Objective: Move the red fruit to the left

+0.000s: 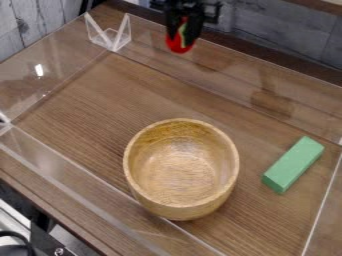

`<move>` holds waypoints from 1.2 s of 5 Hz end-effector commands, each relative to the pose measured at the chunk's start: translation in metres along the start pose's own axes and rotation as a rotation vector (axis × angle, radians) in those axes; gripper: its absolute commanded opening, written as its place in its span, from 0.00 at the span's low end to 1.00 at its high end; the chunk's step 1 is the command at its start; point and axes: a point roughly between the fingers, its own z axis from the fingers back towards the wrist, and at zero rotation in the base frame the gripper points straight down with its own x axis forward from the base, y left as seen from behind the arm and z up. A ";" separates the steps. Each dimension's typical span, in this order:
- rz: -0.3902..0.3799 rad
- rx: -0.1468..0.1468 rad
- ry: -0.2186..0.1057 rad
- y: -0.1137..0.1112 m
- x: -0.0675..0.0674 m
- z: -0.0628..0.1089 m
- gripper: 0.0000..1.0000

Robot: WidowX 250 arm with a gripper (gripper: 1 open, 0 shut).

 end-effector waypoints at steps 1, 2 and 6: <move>-0.007 0.021 -0.048 0.003 0.007 0.011 0.00; 0.005 0.025 -0.044 0.005 0.006 0.007 0.00; -0.123 0.017 -0.039 0.002 0.005 -0.017 0.00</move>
